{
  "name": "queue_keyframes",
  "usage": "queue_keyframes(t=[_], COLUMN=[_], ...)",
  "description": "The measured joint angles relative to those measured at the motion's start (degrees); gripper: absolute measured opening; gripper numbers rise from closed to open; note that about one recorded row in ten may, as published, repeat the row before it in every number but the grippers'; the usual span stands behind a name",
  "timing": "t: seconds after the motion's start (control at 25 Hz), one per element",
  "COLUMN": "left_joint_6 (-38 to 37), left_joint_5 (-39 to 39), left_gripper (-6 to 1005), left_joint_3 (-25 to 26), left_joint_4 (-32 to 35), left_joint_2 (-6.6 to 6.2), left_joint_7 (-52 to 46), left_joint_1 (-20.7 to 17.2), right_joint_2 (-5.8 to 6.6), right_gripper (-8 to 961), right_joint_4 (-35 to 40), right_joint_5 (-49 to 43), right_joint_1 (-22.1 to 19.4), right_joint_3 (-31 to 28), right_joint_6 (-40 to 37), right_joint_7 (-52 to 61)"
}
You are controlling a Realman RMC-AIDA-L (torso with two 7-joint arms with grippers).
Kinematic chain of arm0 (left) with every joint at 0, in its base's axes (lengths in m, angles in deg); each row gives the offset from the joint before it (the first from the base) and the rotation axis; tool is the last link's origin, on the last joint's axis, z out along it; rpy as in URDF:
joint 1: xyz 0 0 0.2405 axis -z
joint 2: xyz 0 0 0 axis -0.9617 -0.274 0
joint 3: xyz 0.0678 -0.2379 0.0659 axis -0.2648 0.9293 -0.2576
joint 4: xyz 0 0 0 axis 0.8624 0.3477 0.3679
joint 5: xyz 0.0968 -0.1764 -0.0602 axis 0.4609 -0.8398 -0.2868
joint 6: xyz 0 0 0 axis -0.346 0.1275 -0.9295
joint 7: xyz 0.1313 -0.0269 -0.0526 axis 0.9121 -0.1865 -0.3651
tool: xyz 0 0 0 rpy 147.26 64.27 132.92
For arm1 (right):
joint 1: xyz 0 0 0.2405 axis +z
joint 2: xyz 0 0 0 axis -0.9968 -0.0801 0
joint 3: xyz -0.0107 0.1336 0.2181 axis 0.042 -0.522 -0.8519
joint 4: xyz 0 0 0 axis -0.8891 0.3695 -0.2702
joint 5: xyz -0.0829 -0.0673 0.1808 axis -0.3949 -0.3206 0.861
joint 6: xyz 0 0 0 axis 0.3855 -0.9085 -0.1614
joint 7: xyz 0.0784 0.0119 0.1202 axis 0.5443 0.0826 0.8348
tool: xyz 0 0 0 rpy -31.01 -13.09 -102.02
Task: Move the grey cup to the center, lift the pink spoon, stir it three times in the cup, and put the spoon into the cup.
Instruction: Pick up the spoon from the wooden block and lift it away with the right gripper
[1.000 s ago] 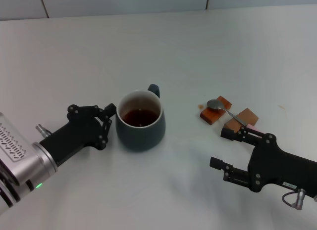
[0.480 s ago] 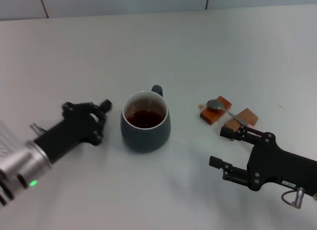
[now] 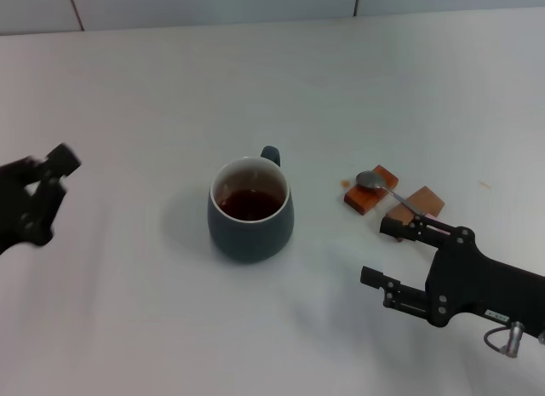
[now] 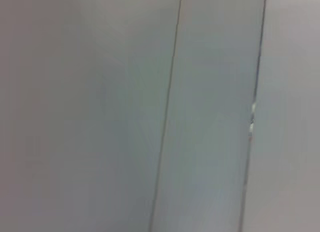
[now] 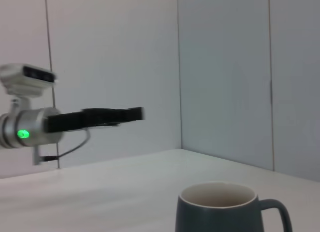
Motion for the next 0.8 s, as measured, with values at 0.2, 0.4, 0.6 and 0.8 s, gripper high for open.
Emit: queue_keyframes(t=[0.2,0.4,0.6,0.8], left_joint_6=[-5.3,-5.6,-3.7,0.2], left_joint_5=[0.3,0.4,0.4,0.5], left_gripper=[69,72,75,79], left_joint_3=[-2.4,-9.7,-15.5,-17.3], left_joint_4=[-0.2,0.1,0.0,-0.3], left_joint_2=[-0.17,0.65,0.97,1.22], left_joint_7=[-0.5,1.4,5.9,7.7], left_joint_1=[-4.3,-6.6,-7.4,-7.6], right_joint_2=[-0.02,-0.02,-0.02,0.04], right_gripper=[716,716,716,715], right_joint_4=[-0.1,-0.2,-0.2,-0.2], right_joint_5=[0.0,0.0,0.1,0.1], right_joint_1=[0.1,0.1,-0.3,-0.5], right_joint_3=[-0.8,-1.0,-1.0,-1.0], right_joint_6=[0.0,-0.2,-0.3,-0.3], right_joint_7=[0.0,0.0,0.0,0.2])
